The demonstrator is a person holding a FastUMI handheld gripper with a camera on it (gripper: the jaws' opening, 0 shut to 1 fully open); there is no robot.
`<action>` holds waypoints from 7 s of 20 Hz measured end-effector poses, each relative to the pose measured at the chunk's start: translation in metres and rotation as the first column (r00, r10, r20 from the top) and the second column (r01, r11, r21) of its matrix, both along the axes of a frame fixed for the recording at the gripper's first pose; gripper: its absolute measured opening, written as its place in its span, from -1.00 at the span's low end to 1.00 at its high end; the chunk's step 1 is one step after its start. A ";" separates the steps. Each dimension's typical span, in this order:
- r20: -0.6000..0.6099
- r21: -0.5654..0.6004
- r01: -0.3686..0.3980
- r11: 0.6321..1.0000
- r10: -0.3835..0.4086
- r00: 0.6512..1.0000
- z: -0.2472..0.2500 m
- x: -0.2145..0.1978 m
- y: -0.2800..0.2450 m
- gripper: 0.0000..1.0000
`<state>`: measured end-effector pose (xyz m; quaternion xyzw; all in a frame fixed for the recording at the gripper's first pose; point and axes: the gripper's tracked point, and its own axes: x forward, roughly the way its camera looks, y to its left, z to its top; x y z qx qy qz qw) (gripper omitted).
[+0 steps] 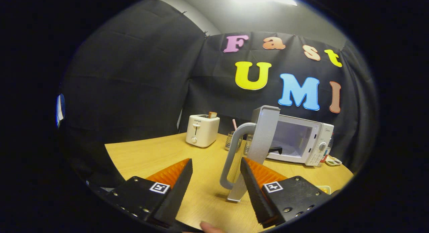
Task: Open the microwave, put the food inside, and close the microwave door.
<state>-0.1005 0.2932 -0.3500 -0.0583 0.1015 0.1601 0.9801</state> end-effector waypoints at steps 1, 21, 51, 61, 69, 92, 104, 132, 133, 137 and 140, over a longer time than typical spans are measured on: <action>-0.015 0.006 -0.016 1.000 0.016 1.000 -0.004 -0.003 -0.007 0.85; -0.125 -0.070 0.280 0.958 -0.287 0.950 -0.062 -0.020 -0.280 0.89; -0.261 0.037 0.234 0.972 -0.216 0.941 -0.040 0.049 -0.279 0.53; -0.261 0.042 0.207 0.978 -0.189 0.947 -0.013 0.128 -0.236 0.54; -0.249 0.057 0.261 0.964 -0.239 0.938 0.004 0.194 -0.220 0.53; -0.444 0.587 0.479 0.652 -0.235 0.864 -0.088 0.366 -0.198 0.53; -0.458 0.639 0.470 0.609 -0.190 0.868 -0.100 0.384 -0.201 0.79; -0.231 0.598 0.238 0.766 -0.120 0.966 0.041 0.248 -0.180 0.92; -0.210 0.594 0.205 0.778 -0.096 0.973 0.054 0.232 -0.174 0.92; -0.138 0.561 0.077 0.824 0.002 0.990 0.089 0.174 -0.153 0.91; -0.069 0.537 -0.006 0.844 0.052 0.996 0.116 0.135 -0.140 0.91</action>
